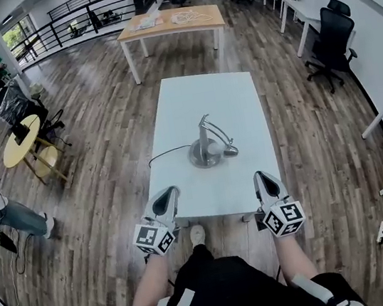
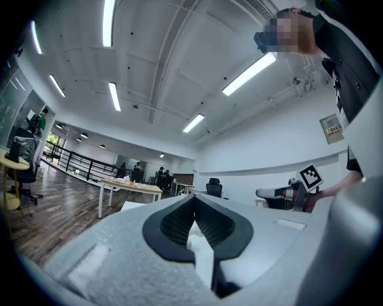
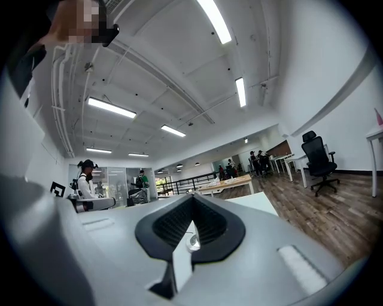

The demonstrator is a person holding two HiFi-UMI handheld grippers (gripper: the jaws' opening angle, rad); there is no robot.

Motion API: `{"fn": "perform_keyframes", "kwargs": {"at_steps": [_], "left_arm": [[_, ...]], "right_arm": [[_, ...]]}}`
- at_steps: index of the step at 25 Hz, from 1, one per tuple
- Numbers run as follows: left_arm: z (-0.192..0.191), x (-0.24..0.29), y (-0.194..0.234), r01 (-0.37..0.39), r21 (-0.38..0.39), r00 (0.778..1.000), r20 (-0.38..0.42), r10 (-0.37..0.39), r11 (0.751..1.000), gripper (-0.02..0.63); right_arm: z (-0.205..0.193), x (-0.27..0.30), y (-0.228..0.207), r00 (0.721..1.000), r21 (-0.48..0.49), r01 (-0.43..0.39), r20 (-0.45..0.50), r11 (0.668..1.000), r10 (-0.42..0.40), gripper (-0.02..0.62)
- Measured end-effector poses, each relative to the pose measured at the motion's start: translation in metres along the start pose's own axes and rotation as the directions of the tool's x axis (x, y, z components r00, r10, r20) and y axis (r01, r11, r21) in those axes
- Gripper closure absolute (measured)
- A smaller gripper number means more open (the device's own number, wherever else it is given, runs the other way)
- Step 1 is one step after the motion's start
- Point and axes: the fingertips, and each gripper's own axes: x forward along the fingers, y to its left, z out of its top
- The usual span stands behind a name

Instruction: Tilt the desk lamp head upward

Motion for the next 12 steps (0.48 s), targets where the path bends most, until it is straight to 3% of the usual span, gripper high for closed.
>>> {"fn": "perform_keyframes", "kwargs": {"at_steps": [12], "left_arm": [[-0.008,0.088,0.039,0.107,0.005,0.994,-0.025,-0.106,0.994,0.606]], "right_arm": [[0.005,0.052,-0.02,0.999,0.0,0.055,-0.003,0.999,-0.055,0.595]]}}
